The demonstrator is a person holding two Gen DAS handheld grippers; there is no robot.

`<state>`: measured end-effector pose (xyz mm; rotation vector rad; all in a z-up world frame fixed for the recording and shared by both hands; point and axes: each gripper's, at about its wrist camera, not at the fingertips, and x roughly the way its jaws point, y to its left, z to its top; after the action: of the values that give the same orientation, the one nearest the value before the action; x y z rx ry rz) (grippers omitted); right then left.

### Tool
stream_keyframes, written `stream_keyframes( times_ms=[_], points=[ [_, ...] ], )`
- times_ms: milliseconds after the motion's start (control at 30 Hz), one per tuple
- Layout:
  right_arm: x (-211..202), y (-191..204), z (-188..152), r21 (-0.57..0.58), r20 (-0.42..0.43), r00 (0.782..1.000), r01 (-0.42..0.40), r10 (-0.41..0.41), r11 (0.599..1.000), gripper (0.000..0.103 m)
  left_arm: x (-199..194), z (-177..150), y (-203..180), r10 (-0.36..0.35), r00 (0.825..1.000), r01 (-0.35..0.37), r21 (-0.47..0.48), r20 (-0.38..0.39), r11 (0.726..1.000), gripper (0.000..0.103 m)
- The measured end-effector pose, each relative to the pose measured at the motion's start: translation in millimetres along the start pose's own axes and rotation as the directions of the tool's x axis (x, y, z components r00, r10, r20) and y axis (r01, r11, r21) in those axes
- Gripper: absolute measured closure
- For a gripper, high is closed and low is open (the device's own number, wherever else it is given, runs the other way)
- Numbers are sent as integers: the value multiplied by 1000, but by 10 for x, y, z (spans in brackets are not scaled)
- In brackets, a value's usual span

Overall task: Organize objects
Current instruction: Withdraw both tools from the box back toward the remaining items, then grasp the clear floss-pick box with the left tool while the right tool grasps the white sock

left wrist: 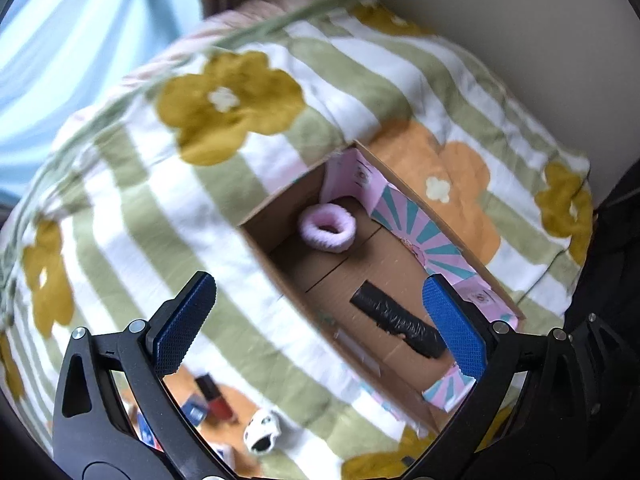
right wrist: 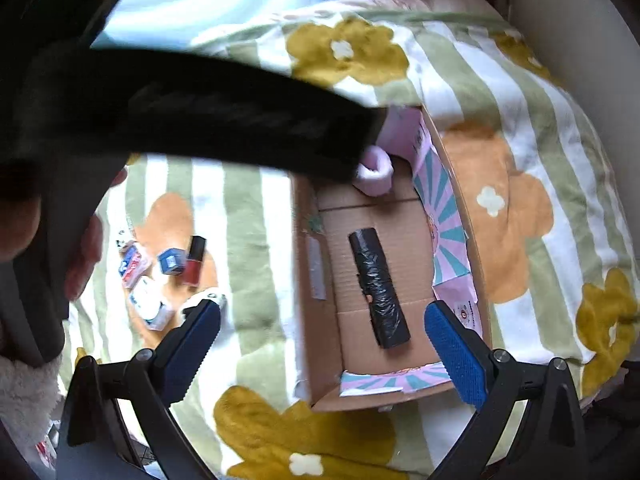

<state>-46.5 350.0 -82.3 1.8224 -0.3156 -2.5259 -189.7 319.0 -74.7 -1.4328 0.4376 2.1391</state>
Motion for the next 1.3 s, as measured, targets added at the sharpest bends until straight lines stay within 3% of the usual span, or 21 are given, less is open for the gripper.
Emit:
stream_keyframes(
  times_ms=[233, 467, 700, 900, 1100, 1300],
  points=[
    [-267, 412, 22, -90, 39, 999, 34, -30, 995, 1, -727, -458, 381, 80, 992, -68, -127, 98, 990, 0],
    [-414, 815, -17, -180, 93, 996, 26, -10, 983, 1, -1364, -1167, 864, 160, 974, -108, -291, 161, 951, 0],
    [-513, 1207, -94, -247, 152, 987, -5, 44, 969, 1, -1799, -2014, 1326, 285, 945, -180, -476, 159, 861, 0],
    [-528, 1439, -135, -296, 165, 982, -37, 89, 954, 1, -2020, -2475, 1607, 333, 931, -193, -572, 149, 797, 0],
    [-523, 1559, -152, -321, 177, 976, -68, 131, 944, 1, -2079, -2682, 1690, 352, 925, -204, -591, 145, 780, 0],
    [-442, 1630, -176, -326, 185, 969, -94, 161, 941, 1, -1970, -2859, 1687, 344, 929, -216, -560, 134, 800, 0]
  ],
)
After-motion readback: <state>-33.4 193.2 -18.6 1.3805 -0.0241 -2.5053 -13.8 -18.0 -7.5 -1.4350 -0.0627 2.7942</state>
